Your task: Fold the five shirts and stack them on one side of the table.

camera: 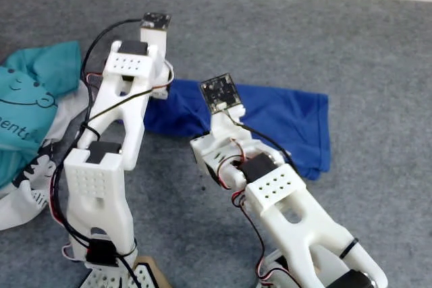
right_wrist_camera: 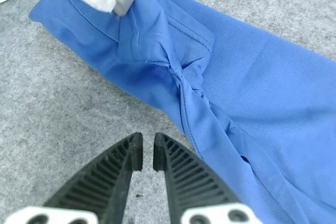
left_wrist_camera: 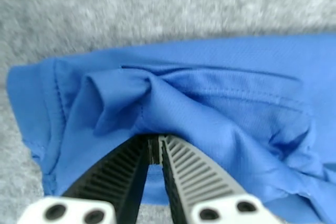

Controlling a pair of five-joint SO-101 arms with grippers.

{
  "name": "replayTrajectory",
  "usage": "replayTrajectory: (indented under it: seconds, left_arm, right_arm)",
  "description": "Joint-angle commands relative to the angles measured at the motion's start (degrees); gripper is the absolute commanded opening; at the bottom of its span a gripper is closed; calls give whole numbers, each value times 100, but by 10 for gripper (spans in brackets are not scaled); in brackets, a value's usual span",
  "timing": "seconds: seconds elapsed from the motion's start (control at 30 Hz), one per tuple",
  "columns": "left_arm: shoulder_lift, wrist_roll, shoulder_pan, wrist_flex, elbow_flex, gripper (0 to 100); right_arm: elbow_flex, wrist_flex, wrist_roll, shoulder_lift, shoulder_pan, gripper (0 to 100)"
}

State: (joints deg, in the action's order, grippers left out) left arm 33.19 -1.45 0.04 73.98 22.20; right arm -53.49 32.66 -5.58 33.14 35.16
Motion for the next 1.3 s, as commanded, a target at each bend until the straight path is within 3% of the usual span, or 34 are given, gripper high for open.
replayTrajectory:
  seconds: [0.0,0.4,0.8,1.07,1.27]
  left_arm:
    - [-48,-62,110,35,453,9]
    - [154,-70,215,-404,831,11]
    - [875,-70,189,-369,2114,11]
    - [919,-440,224,308,3037,11]
    - [875,-431,57,1688,3240,7]
  right_arm:
    - [22,-4,9,198,-31,51]
    - [22,-4,9,198,-31,51]
    - [22,-4,9,198,-31,51]
    - [22,-4,9,198,-31,51]
    - [22,-4,158,198,-31,50]
